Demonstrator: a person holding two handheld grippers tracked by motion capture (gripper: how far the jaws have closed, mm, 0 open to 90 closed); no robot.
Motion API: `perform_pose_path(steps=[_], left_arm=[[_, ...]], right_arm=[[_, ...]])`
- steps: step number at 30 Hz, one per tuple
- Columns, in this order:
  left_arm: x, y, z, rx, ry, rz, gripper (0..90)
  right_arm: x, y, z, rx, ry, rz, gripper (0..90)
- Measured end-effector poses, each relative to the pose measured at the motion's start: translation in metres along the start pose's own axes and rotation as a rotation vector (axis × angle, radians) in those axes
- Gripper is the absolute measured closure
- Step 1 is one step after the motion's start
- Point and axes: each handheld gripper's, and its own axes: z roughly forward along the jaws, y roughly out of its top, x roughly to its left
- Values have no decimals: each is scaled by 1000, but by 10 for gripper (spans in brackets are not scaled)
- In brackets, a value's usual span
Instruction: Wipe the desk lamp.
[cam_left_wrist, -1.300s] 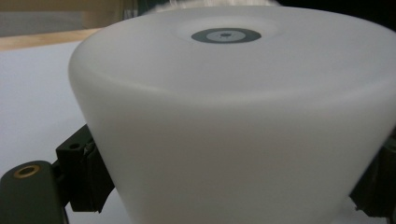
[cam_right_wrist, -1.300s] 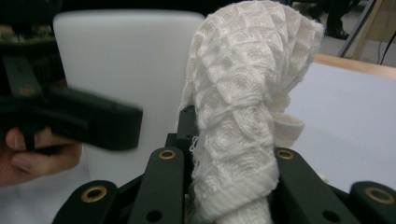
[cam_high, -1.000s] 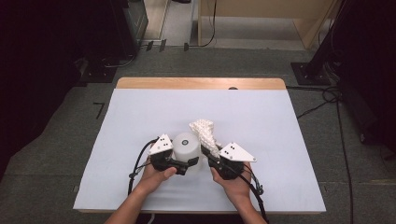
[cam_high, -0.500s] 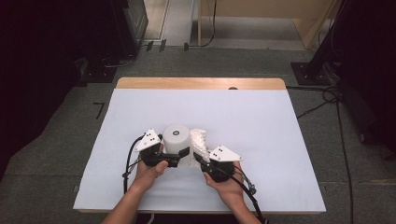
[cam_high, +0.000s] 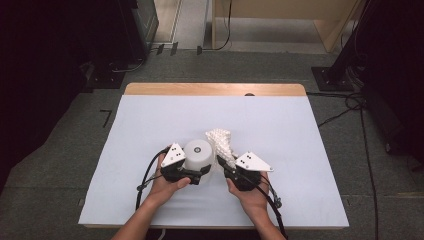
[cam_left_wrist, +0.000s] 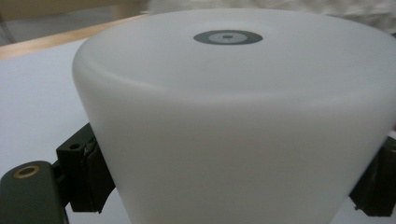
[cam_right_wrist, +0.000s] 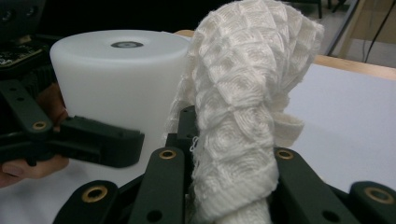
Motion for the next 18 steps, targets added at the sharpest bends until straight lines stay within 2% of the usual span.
perform_pose_path(steps=[2,8,11,16,18], left_arm=[[3,-1,0,-4,62,-2,85],[9,-8,1,-10,196,3,84],[11,-12,3,8,206,-5,84],[9,-16,0,19,211,13,84],[8,-17,-2,16,213,-1,84]], right_arm=[[-2,0,0,2,-10,0,756],[-7,-2,0,1,-26,14,755],[-8,-3,0,2,-30,18,756],[-11,-3,0,-1,-36,19,755],[-12,-4,0,2,-37,22,756]])
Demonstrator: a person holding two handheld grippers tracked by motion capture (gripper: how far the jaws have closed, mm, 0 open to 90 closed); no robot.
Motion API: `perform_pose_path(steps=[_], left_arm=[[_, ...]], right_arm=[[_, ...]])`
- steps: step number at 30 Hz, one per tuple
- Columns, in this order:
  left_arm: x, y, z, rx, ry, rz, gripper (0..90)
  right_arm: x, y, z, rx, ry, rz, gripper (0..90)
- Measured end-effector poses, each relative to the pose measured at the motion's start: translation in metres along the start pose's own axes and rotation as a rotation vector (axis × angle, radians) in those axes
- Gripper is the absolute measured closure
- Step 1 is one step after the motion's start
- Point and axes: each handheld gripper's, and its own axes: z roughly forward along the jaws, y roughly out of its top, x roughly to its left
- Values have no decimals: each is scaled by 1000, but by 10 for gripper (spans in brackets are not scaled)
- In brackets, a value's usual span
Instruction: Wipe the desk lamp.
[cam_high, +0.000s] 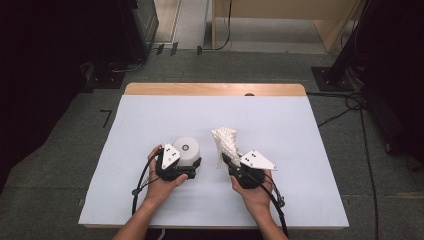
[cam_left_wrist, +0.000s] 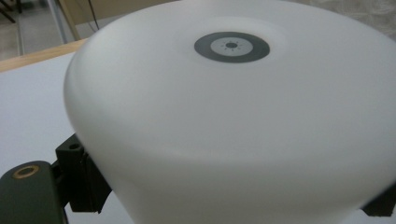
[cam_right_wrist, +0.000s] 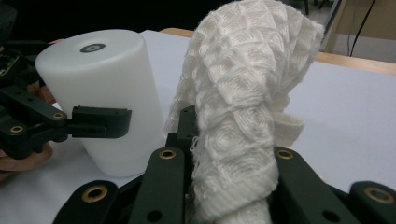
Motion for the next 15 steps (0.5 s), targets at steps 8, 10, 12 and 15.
perform_pose_path(steps=[8,10,12,15], left_arm=[[-10,-3,-7,-2,87,-38,44],[-19,-2,-7,7,149,-40,44],[-30,-1,-3,35,239,-53,44],[-39,0,2,60,318,-53,35]], right_arm=[[-5,1,3,-7,-10,3,755],[-6,2,3,-5,-7,8,755],[-6,2,2,-7,-9,11,756],[-7,2,2,-11,-12,10,755]])
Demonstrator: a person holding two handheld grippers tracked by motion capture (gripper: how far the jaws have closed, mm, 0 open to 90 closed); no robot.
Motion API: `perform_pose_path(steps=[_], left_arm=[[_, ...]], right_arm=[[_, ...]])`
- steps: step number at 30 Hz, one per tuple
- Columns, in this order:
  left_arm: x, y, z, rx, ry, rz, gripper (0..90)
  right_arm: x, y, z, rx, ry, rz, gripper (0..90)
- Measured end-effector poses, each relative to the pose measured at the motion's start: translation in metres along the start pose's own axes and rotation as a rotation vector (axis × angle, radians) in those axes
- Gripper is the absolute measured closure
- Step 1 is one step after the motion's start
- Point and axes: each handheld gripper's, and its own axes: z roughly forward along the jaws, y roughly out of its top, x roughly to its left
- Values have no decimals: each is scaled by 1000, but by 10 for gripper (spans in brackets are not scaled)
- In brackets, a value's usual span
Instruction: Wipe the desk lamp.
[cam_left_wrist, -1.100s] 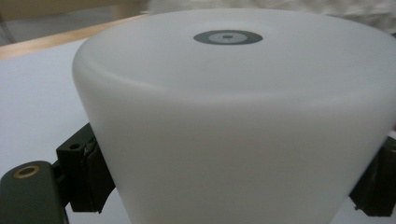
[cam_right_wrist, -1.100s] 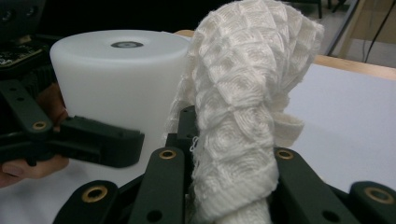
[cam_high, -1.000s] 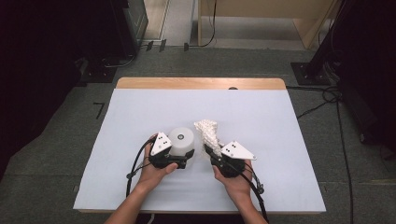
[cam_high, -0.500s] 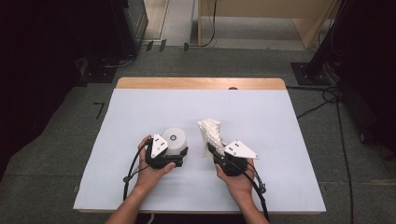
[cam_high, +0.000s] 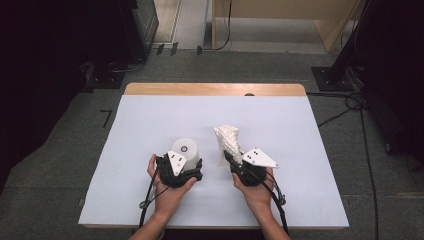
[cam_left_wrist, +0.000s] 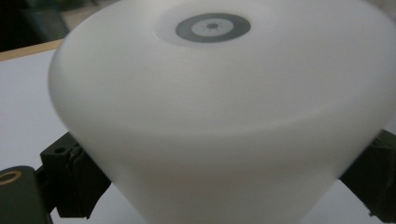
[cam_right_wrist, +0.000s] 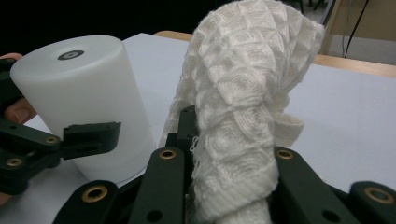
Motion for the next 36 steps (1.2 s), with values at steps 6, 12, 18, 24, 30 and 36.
perform_pose_path(steps=[6,12,18,24,30,36], left_arm=[[9,3,-1,-13,-55,-44,77],[41,10,-3,-82,-302,-130,86],[64,18,-5,-143,-620,-199,86],[62,18,-3,-118,-685,-177,87],[53,19,-1,-70,-722,-123,87],[49,19,0,-50,-735,-109,87]], right_arm=[[-2,-2,1,9,-3,6,756],[6,-6,7,38,23,-4,755],[25,-10,13,62,84,-23,754],[39,-8,12,58,97,-47,755],[38,-3,7,46,79,-67,756],[37,1,3,37,67,-77,756]])
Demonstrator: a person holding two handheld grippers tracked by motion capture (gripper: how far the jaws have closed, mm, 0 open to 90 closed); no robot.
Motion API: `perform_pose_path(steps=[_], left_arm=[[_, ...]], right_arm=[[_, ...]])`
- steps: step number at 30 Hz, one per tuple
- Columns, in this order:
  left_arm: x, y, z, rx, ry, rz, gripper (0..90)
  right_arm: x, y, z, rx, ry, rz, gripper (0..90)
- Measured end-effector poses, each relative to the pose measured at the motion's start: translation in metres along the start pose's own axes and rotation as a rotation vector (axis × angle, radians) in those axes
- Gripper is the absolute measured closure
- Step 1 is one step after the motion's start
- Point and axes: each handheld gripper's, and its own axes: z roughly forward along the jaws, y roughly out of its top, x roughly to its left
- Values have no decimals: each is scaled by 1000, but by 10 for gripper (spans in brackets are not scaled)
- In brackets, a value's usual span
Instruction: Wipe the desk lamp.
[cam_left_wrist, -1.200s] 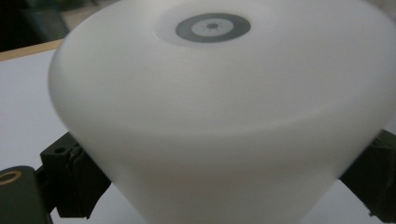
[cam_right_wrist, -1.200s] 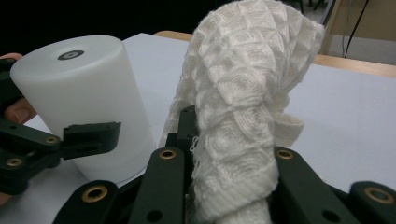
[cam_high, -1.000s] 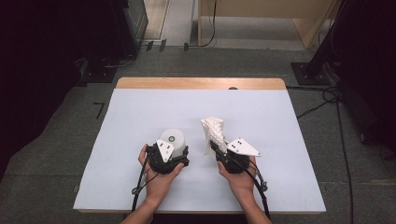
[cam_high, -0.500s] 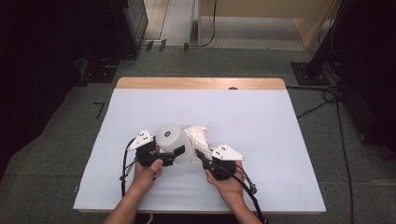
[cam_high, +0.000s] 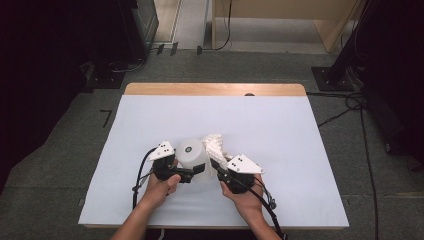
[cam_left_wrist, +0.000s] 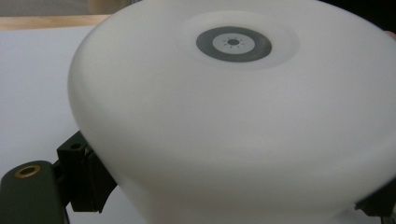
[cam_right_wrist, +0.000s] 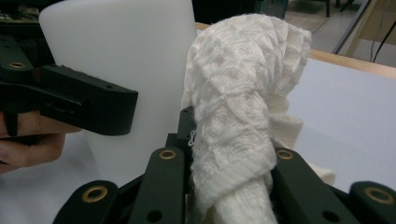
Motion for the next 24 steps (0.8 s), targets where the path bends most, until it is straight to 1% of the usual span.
perform_pose_path(steps=[5,9,11,14,16,19,20,21,24], left_arm=[[0,1,-2,-1,-1,9,87],[1,2,-3,0,10,24,87],[1,3,-4,-14,23,16,87],[5,5,-8,-37,34,2,87],[7,6,-10,-35,52,4,87],[9,6,-11,-28,55,3,87],[8,6,-10,-27,55,4,87],[7,6,-9,-27,46,10,87],[3,5,-7,-29,35,18,87]], right_arm=[[-1,2,-1,-8,-1,-9,756],[-5,3,-2,-11,-12,15,758],[-8,3,-3,-18,-26,15,760],[-13,4,-6,-26,-47,30,762],[-16,5,-8,-41,-56,37,764],[-20,8,-13,-60,-65,48,764],[-21,9,-14,-64,-63,50,764],[-21,9,-14,-69,-62,49,764],[-17,8,-13,-67,-36,38,763]])
